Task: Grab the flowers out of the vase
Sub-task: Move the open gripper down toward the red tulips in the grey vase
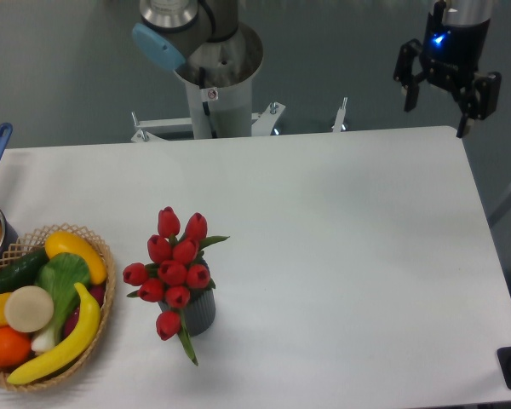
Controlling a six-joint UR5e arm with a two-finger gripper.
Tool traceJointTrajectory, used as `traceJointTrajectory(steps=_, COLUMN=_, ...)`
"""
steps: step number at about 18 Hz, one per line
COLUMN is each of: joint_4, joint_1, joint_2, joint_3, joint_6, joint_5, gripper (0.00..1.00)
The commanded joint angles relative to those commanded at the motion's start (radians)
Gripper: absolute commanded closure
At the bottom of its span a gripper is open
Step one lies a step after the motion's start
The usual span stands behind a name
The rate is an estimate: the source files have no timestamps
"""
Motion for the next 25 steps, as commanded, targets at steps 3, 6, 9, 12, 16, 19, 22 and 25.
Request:
traceJointTrajectory(steps=3, joint_4=-0.002, joint_1=-0.009, joint_2=0.0, joint_3=-0.003, joint_6=-0.018, joint_5=-0.038, gripper=0.0)
traceJointTrajectory(steps=6, joint_4=0.012, joint_1=-0.012, joint_2=0.017, joint_3=-0.055, joint_6=-0.213, joint_5=-0.153, gripper=0.0)
traceJointTrajectory(steps=9, joint_4=0.148, joint_1=-0.024, joint_2=0.032, joint_3=-0.161, joint_6=-0.361, joint_5=-0.244, gripper=0.0)
traceJointTrajectory(steps=12, joint_4=0.273, joint_1=-0.047, joint_2=0.044, joint_3=-0.279, joint_6=-0.495, joint_5=-0.319, gripper=0.0)
traceJointTrajectory(steps=16, joint_4=0.413, joint_1=-0.107, joint_2=0.031, joint_3=-0.39, joint_6=-0.517, joint_5=-0.452, gripper=0.0)
traceJointTrajectory(steps=19, joint_4=0.414, joint_1=-0.164, joint_2=0.014, joint_3=-0.397, joint_6=-0.52, joint_5=-0.543, gripper=0.0)
traceJointTrajectory(steps=22, joint_4=0.461, joint_1=-0.179, joint_2=-0.038, joint_3=-0.4, joint_6=-0.515, joint_5=-0.696, gripper=0.0)
traceJointTrajectory(steps=25, joint_4=0.526, joint_1=-0.254, joint_2=-0.084, joint_3=-0.402, joint_6=-0.511, joint_5=-0.716, gripper=0.0)
